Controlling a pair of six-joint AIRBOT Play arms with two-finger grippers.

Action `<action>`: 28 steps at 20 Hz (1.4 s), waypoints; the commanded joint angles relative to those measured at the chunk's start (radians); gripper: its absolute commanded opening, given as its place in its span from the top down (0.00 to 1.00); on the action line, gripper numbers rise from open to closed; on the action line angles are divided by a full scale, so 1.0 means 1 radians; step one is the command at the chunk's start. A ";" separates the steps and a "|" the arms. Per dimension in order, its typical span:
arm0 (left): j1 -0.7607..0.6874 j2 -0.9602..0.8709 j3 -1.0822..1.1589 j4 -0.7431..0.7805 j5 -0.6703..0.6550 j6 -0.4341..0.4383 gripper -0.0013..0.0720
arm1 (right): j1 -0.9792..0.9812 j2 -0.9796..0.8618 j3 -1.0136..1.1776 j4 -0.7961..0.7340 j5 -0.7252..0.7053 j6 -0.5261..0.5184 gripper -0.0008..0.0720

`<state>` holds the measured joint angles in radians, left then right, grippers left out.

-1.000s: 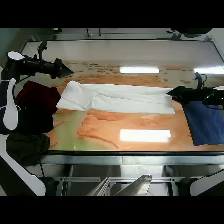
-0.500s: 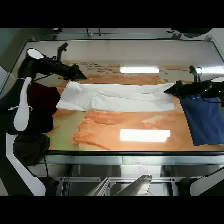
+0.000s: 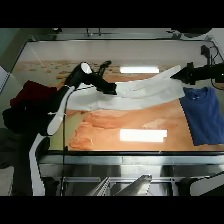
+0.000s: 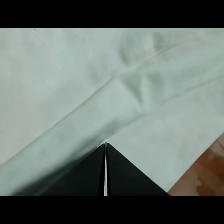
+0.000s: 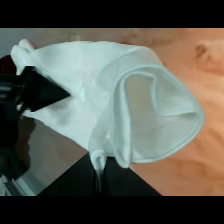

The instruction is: Fold the shirts.

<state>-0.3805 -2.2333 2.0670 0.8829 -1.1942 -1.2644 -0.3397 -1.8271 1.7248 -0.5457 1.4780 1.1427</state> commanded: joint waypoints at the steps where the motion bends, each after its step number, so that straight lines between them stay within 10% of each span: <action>1: -0.103 -0.059 0.027 0.004 0.068 -0.056 0.97 | 0.006 0.024 0.109 0.000 0.100 0.097 0.96; 11: 0.069 0.159 0.035 -0.254 -0.190 -0.043 0.97 | 0.241 0.070 0.163 0.193 0.014 0.200 0.96; 22: 0.733 0.653 -0.168 -0.283 -0.290 0.045 0.97 | 0.993 -0.328 0.163 0.353 -1.107 -0.090 0.95; 23: 0.758 0.670 -0.208 -0.283 -0.290 0.045 0.97 | 1.023 -0.364 0.163 0.466 -1.154 -0.151 0.82; 25: 0.790 0.697 -0.283 -0.283 -0.288 0.056 0.97 | 1.042 -0.395 0.163 0.615 -1.065 -0.249 0.06; 26: 0.798 0.708 -0.317 -0.283 -0.287 0.072 0.97 | 1.032 -0.390 0.163 0.614 -0.973 -0.291 0.10; 28: 0.795 0.712 -0.354 -0.284 -0.288 0.075 0.97 | 0.988 -0.362 0.163 0.609 -0.774 -0.309 0.61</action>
<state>0.3843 -1.5486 1.7859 0.5999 -1.4822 -1.2129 0.6529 -2.1803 1.8866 -0.0246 0.5465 0.9356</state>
